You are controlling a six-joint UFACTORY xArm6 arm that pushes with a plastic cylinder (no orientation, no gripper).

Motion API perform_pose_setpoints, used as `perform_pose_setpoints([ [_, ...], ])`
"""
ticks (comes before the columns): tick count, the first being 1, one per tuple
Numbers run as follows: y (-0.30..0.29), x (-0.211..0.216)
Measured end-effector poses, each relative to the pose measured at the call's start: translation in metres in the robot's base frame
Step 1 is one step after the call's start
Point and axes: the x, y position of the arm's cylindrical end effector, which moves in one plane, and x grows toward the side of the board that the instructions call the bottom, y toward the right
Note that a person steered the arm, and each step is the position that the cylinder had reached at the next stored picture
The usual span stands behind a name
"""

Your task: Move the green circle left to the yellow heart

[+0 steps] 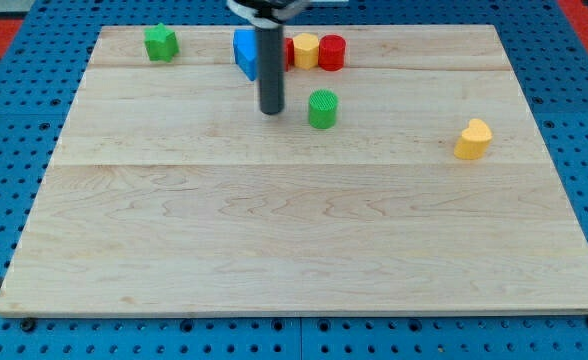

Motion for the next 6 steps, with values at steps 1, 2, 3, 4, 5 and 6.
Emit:
perform_pose_setpoints([
  [1, 0.059, 0.006],
  [2, 0.154, 0.013],
  [3, 0.192, 0.017],
  [4, 0.149, 0.017],
  [5, 0.125, 0.041],
  [6, 0.159, 0.067],
])
